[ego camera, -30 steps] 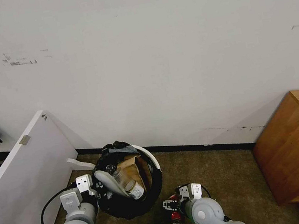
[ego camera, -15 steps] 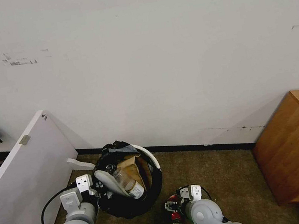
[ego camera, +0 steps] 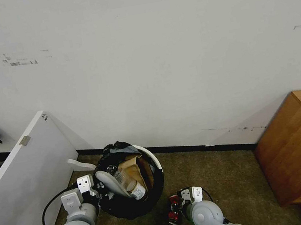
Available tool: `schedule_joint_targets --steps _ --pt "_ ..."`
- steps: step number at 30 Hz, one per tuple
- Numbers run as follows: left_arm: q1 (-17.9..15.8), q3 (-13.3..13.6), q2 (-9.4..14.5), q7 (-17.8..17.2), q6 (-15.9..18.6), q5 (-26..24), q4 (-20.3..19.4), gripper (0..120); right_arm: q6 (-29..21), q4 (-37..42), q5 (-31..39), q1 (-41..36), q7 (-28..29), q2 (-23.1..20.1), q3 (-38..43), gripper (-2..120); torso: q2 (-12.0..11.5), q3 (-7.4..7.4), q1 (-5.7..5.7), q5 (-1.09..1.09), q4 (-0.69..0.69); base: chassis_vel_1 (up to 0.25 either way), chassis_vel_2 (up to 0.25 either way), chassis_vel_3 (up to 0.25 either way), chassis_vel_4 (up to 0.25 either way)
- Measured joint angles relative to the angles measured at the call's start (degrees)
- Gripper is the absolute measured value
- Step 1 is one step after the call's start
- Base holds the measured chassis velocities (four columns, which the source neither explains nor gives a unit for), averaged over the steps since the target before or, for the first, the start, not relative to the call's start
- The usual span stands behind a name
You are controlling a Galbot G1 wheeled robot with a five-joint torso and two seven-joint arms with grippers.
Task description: Pick up the trash bin, then pick up the garbage from the floor and place it into the trash bin.
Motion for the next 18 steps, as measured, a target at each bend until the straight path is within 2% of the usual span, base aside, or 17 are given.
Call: schedule_joint_targets --steps 3,18 --pt "0.0 0.0 0.0 0.0 0.0 0.0 0.0 0 0.1 -0.2 0.0 0.1 -0.1 0.2 0.0 16 0.0 0.0 0.0 0.0 0.0 0.0 0.0 0.0 0.0" --pt "-0.8 1.9 0.2 0.1 0.0 -0.4 0.9 0 0.5 1.5 -0.2 -1.0 0.4 -1.2 1.6 16 0.0 0.0 0.0 0.0 -0.01 0.0 0.0 0.0 0.0"
